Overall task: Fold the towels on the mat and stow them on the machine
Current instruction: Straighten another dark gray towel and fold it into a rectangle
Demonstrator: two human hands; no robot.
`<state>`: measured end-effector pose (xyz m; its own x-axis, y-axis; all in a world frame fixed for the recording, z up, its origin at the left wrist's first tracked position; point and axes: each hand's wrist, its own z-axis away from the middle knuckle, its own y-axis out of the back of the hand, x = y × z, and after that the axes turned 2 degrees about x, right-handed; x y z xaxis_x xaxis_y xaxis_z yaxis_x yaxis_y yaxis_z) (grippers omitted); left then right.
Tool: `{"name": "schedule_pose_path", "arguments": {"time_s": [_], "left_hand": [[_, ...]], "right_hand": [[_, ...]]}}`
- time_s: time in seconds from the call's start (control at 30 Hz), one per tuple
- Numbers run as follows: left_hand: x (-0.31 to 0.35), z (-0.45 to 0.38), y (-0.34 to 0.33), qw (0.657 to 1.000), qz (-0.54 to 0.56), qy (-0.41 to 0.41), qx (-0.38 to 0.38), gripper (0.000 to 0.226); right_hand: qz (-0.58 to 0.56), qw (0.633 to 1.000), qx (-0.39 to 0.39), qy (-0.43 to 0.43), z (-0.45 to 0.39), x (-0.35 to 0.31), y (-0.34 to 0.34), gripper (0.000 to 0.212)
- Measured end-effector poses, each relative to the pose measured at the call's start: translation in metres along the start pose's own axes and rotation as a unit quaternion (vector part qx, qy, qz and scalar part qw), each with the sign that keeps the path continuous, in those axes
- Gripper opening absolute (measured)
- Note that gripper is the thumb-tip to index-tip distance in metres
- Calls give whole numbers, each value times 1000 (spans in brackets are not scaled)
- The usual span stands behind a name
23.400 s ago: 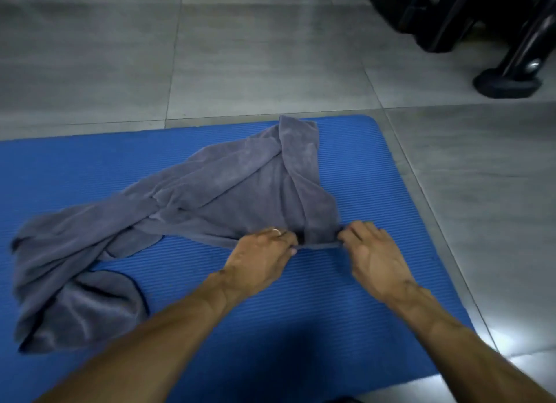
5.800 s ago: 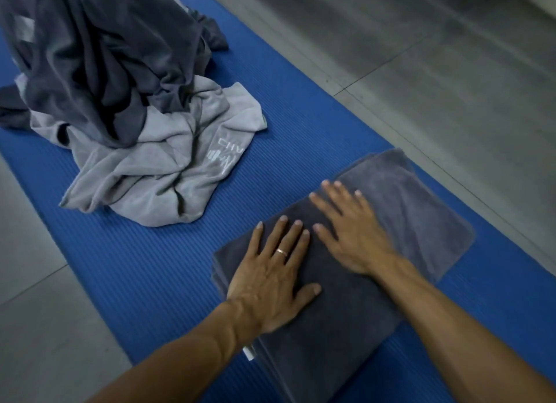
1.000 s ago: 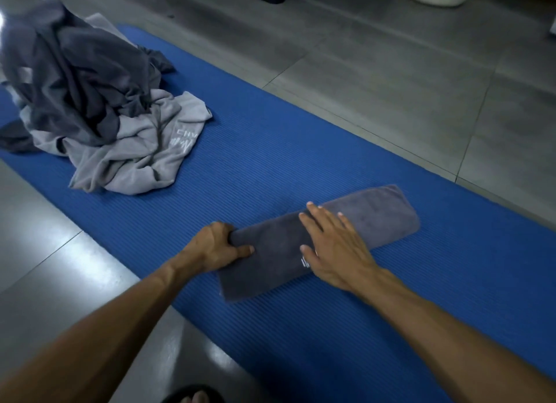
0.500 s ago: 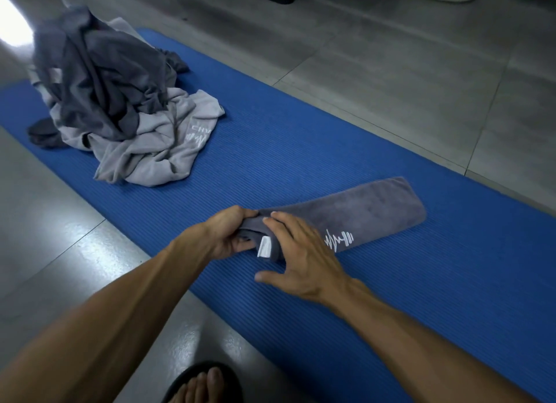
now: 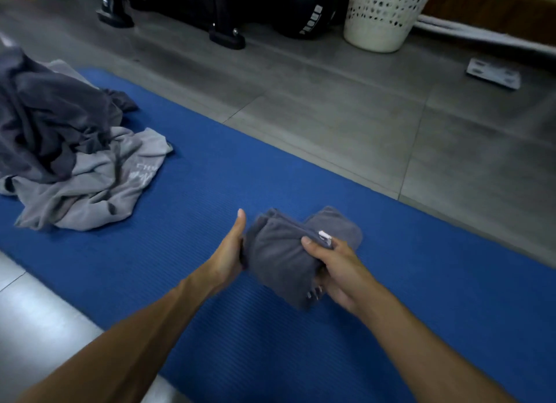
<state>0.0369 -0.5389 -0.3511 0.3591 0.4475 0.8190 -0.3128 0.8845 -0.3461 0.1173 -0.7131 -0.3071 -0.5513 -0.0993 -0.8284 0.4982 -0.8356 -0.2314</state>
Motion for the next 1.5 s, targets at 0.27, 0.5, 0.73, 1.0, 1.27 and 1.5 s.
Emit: {"name": "schedule_pose_path", "arguments": {"time_s": [0.27,0.5,0.73,1.0,1.27,1.5], "left_hand": [[-35,-19,-9,915,-395,-83,6,35],[-36,-53,-36,813,-555,-121,127,39],[-42,-51,-44,660,-652,-338,159,35],[-71,-46,-24,590,-739,-325,-29,45],[-83,-44,-22,565,-762,-316,-19,65],[-82,-52,-21,570,-762,-306,-15,78]], "right_hand": [[46,993,95,55,-31,-17,70,16],[260,937,209,107,-86,-24,96,14],[372,889,256,74,-103,-13,105,16],[671,660,-66,330,-82,7,77,53],[834,524,-23,170,-153,-29,134,85],[804,525,-121,251,-96,2,135,63]]}}
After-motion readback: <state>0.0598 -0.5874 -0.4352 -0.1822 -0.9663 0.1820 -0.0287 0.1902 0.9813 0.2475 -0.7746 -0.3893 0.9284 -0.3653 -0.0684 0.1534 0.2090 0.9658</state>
